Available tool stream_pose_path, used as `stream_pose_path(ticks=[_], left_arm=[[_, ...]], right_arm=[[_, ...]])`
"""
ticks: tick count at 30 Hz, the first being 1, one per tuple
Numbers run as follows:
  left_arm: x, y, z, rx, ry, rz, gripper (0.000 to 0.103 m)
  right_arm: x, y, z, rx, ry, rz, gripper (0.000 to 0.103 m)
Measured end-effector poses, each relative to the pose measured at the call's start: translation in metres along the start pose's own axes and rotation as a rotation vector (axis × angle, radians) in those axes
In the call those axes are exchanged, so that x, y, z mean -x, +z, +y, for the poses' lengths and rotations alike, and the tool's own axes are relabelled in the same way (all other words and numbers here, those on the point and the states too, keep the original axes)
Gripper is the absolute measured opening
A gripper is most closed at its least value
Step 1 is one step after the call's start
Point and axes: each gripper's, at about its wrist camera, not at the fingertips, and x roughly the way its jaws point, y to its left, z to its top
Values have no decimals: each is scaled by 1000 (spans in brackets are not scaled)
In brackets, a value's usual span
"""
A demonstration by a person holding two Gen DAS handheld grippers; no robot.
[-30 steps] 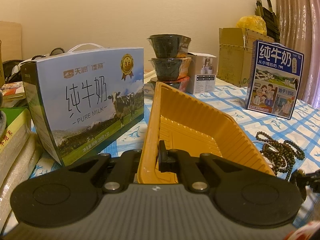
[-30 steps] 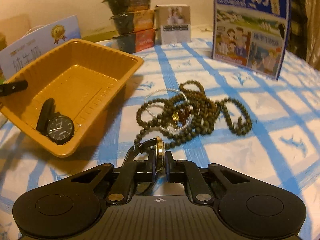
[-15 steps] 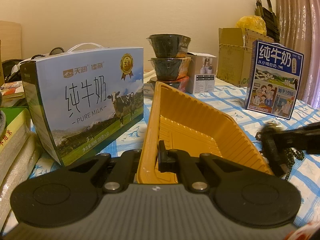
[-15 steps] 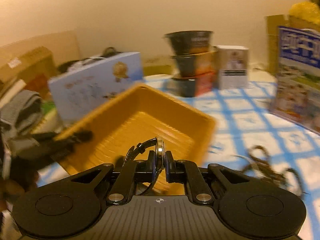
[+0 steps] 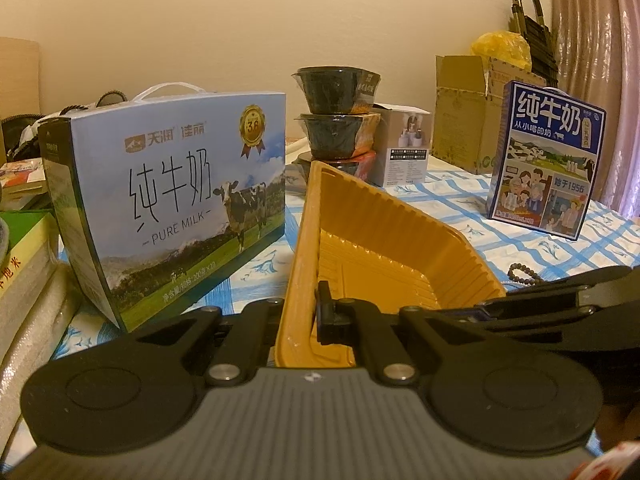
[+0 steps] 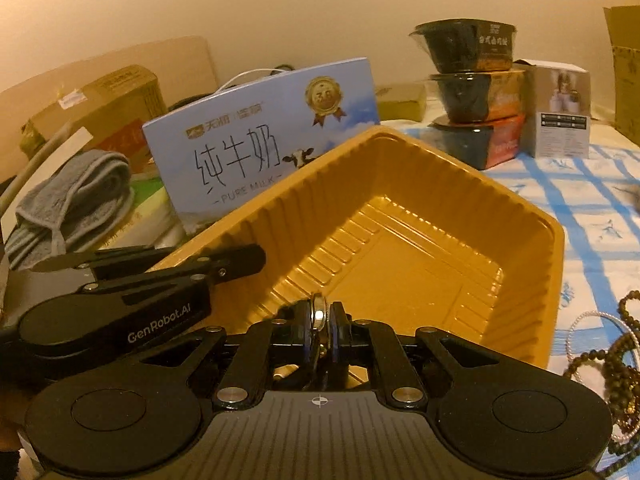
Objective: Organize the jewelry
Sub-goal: 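Carry the metal item over the orange tray and open the right tool, then grasp a dark wooden bead strand in the pile with the right tool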
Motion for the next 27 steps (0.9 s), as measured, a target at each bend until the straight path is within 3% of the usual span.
stream_pose_path(ticks=[3, 4, 6, 15, 27], left_arm=[[1, 0, 0, 11, 1, 3, 4], [1, -1, 1, 14, 2, 5, 4], [1, -1, 1, 15, 2, 8, 4], [1, -4, 1, 21, 9, 13, 4], [1, -3, 0, 20, 13, 10, 4]], right_arm=[[2, 1, 0, -16, 31, -21, 17], [4, 0, -1, -23, 29, -27, 30], [9, -1, -4, -44, 17, -32, 44], [63, -16, -32, -135, -71, -68, 46], [148, -66, -108, -232, -414, 12, 46]])
